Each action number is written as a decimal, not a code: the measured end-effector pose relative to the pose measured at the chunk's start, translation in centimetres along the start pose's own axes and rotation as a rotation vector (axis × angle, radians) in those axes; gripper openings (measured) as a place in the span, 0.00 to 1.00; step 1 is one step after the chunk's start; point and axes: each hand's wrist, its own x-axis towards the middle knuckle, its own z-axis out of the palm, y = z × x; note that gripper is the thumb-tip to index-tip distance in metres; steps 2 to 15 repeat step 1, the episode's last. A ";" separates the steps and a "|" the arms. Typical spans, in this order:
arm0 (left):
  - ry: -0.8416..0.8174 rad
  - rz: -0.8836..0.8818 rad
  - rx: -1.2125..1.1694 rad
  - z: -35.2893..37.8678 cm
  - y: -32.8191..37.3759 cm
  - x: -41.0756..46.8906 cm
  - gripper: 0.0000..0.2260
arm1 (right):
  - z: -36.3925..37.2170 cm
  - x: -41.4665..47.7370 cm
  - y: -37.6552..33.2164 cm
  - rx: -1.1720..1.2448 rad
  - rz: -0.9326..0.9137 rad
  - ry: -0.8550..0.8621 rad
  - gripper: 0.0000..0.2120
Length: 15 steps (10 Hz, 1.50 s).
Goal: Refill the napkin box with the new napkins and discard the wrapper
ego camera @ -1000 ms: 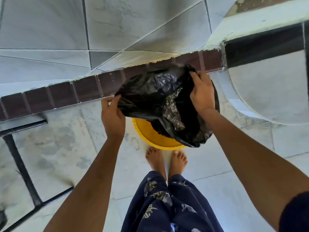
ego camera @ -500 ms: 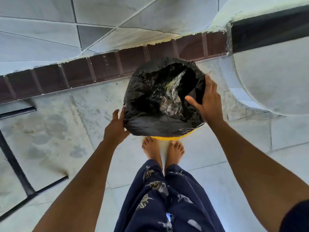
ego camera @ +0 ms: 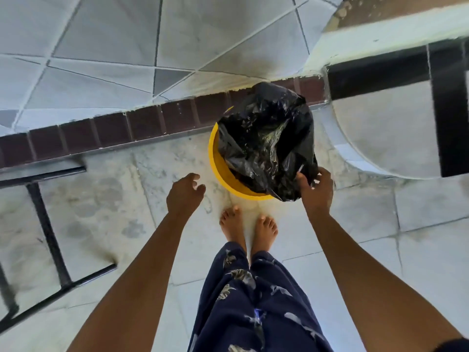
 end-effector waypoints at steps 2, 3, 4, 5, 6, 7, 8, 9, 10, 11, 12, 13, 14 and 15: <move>0.030 0.101 -0.290 -3.0 2.1 -5.0 0.12 | -2.8 -3.7 -4.4 -0.138 -0.188 -0.016 0.19; 0.030 0.101 -0.290 -3.0 2.1 -5.0 0.12 | -2.8 -3.7 -4.4 -0.138 -0.188 -0.016 0.19; 0.030 0.101 -0.290 -3.0 2.1 -5.0 0.12 | -2.8 -3.7 -4.4 -0.138 -0.188 -0.016 0.19; 0.030 0.101 -0.290 -3.0 2.1 -5.0 0.12 | -2.8 -3.7 -4.4 -0.138 -0.188 -0.016 0.19; 0.030 0.101 -0.290 -3.0 2.1 -5.0 0.12 | -2.8 -3.7 -4.4 -0.138 -0.188 -0.016 0.19; 0.030 0.101 -0.290 -3.0 2.1 -5.0 0.12 | -2.8 -3.7 -4.4 -0.138 -0.188 -0.016 0.19; 0.030 0.101 -0.290 -3.0 2.1 -5.0 0.12 | -2.8 -3.7 -4.4 -0.138 -0.188 -0.016 0.19; 0.030 0.101 -0.290 -3.0 2.1 -5.0 0.12 | -2.8 -3.7 -4.4 -0.138 -0.188 -0.016 0.19; 0.030 0.101 -0.290 -3.0 2.1 -5.0 0.12 | -2.8 -3.7 -4.4 -0.138 -0.188 -0.016 0.19; 0.030 0.101 -0.290 -3.0 2.1 -5.0 0.12 | -2.8 -3.7 -4.4 -0.138 -0.188 -0.016 0.19; 0.030 0.101 -0.290 -3.0 2.1 -5.0 0.12 | -2.8 -3.7 -4.4 -0.138 -0.188 -0.016 0.19; 0.030 0.101 -0.290 -3.0 2.1 -5.0 0.12 | -2.8 -3.7 -4.4 -0.138 -0.188 -0.016 0.19; 0.030 0.101 -0.290 -3.0 2.1 -5.0 0.12 | -2.8 -3.7 -4.4 -0.138 -0.188 -0.016 0.19; 0.030 0.101 -0.290 -3.0 2.1 -5.0 0.12 | -2.8 -3.7 -4.4 -0.138 -0.188 -0.016 0.19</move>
